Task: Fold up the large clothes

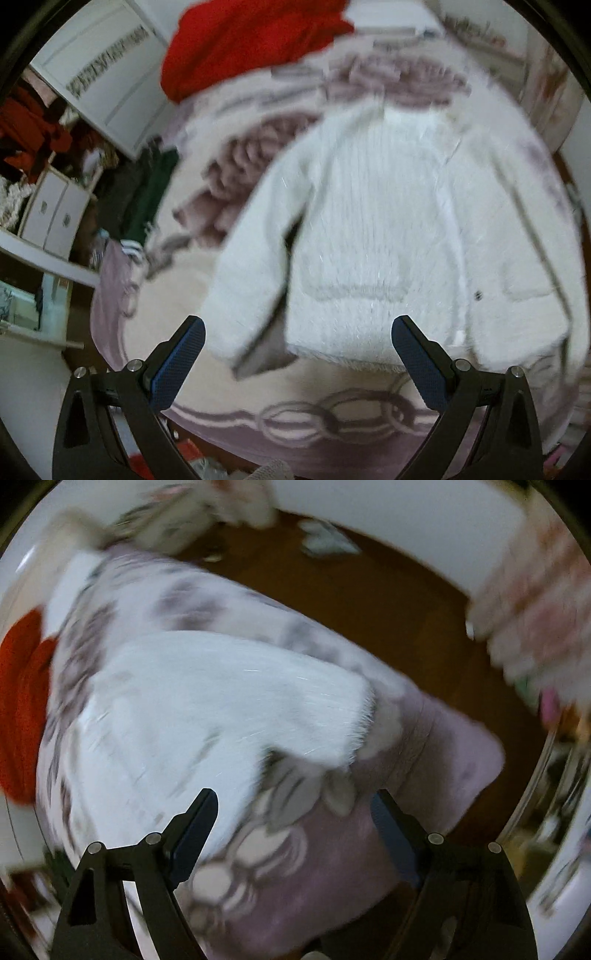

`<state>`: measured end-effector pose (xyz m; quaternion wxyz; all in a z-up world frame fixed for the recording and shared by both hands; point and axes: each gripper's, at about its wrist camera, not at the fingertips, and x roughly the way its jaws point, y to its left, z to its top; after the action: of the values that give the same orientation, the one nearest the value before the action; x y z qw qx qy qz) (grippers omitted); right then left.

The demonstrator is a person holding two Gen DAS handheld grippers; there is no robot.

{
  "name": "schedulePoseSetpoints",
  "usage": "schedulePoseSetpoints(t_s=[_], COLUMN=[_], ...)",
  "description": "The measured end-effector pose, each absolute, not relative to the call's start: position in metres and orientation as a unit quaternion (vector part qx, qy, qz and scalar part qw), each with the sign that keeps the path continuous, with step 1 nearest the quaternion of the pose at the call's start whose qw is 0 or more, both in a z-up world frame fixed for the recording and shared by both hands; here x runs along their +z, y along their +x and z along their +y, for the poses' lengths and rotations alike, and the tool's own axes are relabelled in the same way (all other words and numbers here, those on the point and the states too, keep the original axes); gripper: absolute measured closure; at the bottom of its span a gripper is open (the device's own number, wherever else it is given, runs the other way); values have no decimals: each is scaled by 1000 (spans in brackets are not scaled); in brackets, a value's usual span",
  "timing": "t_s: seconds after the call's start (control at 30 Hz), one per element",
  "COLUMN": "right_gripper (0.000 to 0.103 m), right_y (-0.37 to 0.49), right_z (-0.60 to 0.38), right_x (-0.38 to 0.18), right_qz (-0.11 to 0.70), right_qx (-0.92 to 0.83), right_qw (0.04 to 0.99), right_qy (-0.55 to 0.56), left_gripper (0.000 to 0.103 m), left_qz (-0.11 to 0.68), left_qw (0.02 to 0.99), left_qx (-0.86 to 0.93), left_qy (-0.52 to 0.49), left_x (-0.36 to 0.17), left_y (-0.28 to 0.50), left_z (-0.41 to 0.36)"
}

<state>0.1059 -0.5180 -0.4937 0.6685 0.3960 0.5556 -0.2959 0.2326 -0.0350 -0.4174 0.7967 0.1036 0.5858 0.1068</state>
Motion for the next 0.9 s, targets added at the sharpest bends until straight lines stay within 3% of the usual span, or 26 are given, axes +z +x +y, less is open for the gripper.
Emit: schedulePoseSetpoints(t_s=[0.2, 0.37, 0.4, 0.47, 0.5, 0.73, 0.9], right_gripper=[17, 15, 21, 58, 88, 89, 89], right_y=[92, 101, 104, 114, 117, 133, 234], right_z=[-589, -595, -592, -582, -580, -589, -535], right_x=[-653, -698, -697, -691, -689, -608, -513], right_qz=[508, 454, 445, 447, 450, 418, 432], right_qx=[-312, -282, -280, -275, -275, -297, -224], right_qw=[596, 589, 599, 608, 610, 663, 755], right_qy=[538, 606, 605, 596, 591, 546, 439], left_gripper=[0, 0, 0, 0, 0, 0, 0], left_qz=[627, 620, 618, 618, 619, 621, 613], left_qw=[758, 761, 762, 763, 763, 768, 775], left_qx=[120, 120, 118, 113, 110, 109, 131], left_qy=[130, 149, 151, 151, 149, 112, 82], left_x=[-507, -541, -545, -559, -564, -569, -554], left_y=[247, 267, 270, 278, 280, 288, 282], left_z=[-53, -67, -69, -75, -75, -57, -27])
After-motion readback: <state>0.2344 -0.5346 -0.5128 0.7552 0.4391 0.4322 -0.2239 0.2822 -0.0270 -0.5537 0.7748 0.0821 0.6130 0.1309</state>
